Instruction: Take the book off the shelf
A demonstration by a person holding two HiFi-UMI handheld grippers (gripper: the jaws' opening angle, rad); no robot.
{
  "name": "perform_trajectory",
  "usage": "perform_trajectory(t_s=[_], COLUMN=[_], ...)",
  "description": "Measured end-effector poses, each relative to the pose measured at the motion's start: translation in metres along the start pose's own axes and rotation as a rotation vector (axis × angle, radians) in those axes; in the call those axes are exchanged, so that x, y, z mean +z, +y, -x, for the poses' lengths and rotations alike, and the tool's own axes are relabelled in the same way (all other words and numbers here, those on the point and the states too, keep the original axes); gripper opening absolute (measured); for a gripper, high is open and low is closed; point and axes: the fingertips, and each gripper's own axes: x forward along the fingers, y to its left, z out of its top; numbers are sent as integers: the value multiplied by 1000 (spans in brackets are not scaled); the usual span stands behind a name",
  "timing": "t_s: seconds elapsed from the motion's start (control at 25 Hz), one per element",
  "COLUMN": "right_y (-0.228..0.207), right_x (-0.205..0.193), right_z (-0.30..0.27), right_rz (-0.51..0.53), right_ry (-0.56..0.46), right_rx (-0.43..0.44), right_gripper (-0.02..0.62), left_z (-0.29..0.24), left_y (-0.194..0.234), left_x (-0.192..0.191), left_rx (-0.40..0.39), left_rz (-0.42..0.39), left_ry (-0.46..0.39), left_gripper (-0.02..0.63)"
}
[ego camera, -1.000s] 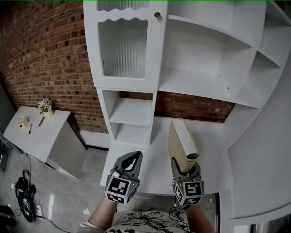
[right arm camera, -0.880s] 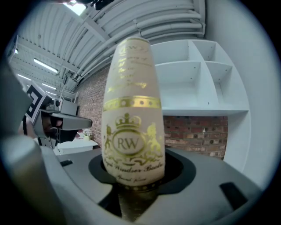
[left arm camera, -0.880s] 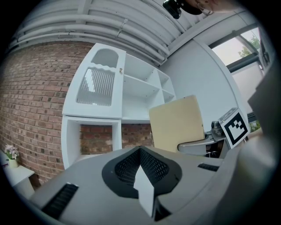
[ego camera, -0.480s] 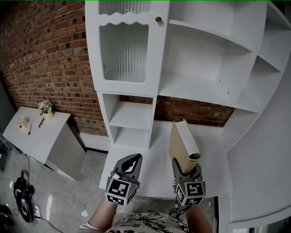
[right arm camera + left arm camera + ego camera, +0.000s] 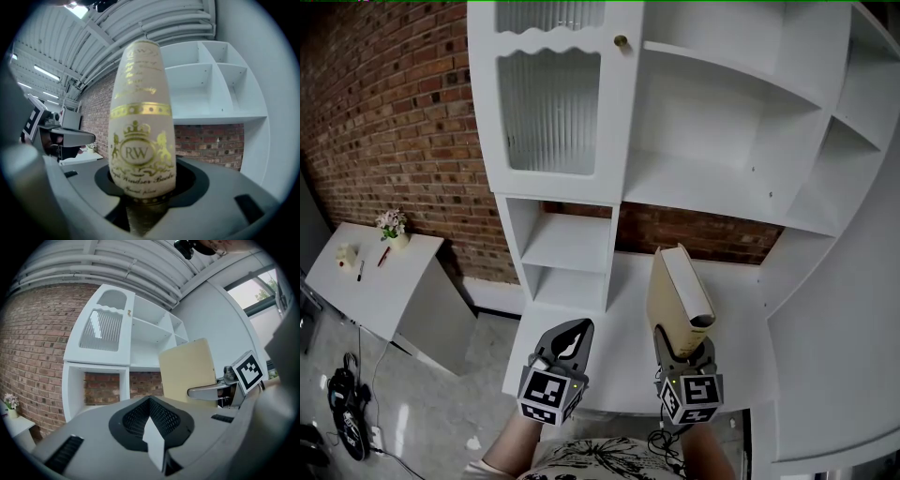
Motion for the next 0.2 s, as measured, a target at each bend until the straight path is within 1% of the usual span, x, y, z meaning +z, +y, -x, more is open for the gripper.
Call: perform_trajectory(t_s=[0.2], right_y=[-4], right_x=[-1], right_z=[-7], right_rz=[-11], right_ry=[2], right_rx=[1], right_gripper=[218], left_z=[-7], left_y=[3], left_x=[-1], left_rx=[2], left_rz=[-1], left_ry=[1], left_gripper=[13])
